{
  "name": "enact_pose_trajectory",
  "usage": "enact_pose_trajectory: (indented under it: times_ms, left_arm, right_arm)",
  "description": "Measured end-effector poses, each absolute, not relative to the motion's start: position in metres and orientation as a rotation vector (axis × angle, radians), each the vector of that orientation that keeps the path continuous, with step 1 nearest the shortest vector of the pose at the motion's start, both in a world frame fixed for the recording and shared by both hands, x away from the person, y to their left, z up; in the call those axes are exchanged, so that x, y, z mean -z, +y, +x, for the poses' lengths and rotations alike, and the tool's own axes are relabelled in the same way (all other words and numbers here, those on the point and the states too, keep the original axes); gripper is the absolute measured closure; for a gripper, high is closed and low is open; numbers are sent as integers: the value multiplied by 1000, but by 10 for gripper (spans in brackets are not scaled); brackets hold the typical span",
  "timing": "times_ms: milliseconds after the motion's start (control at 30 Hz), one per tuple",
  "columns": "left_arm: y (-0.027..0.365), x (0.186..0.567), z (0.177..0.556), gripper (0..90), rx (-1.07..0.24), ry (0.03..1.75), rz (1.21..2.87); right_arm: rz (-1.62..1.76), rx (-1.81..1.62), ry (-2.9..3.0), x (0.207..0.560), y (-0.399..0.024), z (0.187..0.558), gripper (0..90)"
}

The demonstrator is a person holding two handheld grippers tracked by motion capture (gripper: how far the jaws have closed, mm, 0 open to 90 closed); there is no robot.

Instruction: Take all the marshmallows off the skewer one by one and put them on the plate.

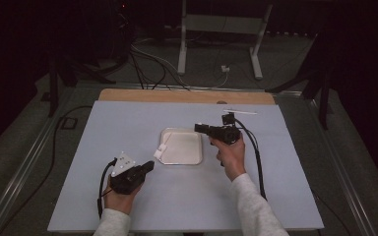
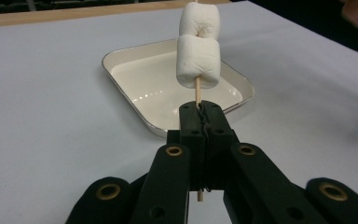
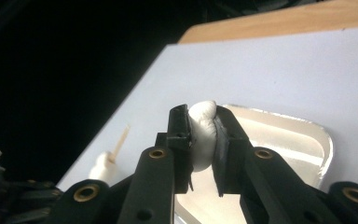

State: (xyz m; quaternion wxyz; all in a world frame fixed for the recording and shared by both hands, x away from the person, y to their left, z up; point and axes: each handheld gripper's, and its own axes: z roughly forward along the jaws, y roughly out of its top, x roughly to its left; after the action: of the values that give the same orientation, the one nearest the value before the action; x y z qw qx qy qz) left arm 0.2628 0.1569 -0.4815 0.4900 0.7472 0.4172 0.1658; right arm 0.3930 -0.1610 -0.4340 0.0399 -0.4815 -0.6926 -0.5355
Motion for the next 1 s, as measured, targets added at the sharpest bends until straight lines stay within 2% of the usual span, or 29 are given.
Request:
enact_pose_trajectory:
  times_ms: [467,500,600,733,867,1000]
  left_arm:
    - [155,481,264,900,-382,1019,1794]
    - [155,481,264,900,-381,1019,1794]
    - [155,482,264,900,-379,1022,1795]
    - [155,482,265,900,-378,1028,1792]
    - [154,482,265,900,-380,1033,1794]
    - [154,483,266,900,-378,1036,1793]
  right_arm:
    - [-1518,1407,-2333,480,-118,400,752]
    - [-1517,1402,-2339,482,-117,400,719]
    - [-1505,1388,-2340,488,-113,400,538]
    - [-1501,1346,-2339,491,-112,401,406]
    - [-1489,1356,-2300,489,-114,400,316]
    - [-1408,1432,-2301,480,-115,393,172]
